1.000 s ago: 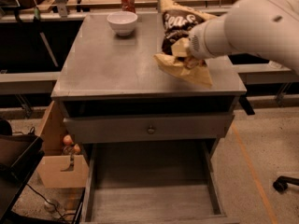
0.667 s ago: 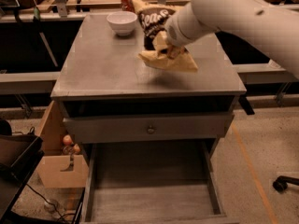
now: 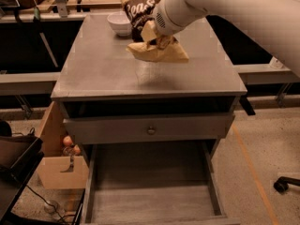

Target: Pick brown chip bag from middle drawer and place on counter

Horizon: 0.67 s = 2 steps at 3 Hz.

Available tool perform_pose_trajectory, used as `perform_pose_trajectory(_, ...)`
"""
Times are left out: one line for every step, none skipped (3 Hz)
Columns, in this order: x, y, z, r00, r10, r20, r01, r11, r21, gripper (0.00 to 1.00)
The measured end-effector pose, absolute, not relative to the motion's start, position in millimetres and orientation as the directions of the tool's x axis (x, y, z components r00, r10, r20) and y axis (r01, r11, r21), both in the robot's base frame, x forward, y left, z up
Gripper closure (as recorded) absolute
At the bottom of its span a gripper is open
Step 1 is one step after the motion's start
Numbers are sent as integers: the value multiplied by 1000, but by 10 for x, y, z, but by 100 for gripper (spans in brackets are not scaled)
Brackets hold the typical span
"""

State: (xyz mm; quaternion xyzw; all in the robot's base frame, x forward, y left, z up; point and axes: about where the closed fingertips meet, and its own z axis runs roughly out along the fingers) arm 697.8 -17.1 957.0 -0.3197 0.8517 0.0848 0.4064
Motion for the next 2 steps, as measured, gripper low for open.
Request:
perform_pose_trajectory(6972,-162,9572,-464,-477,-746,-615,780,-116,36)
perform_pose_trajectory(6967,-148,9573,-463,-478,-746,-616,779,-116,13)
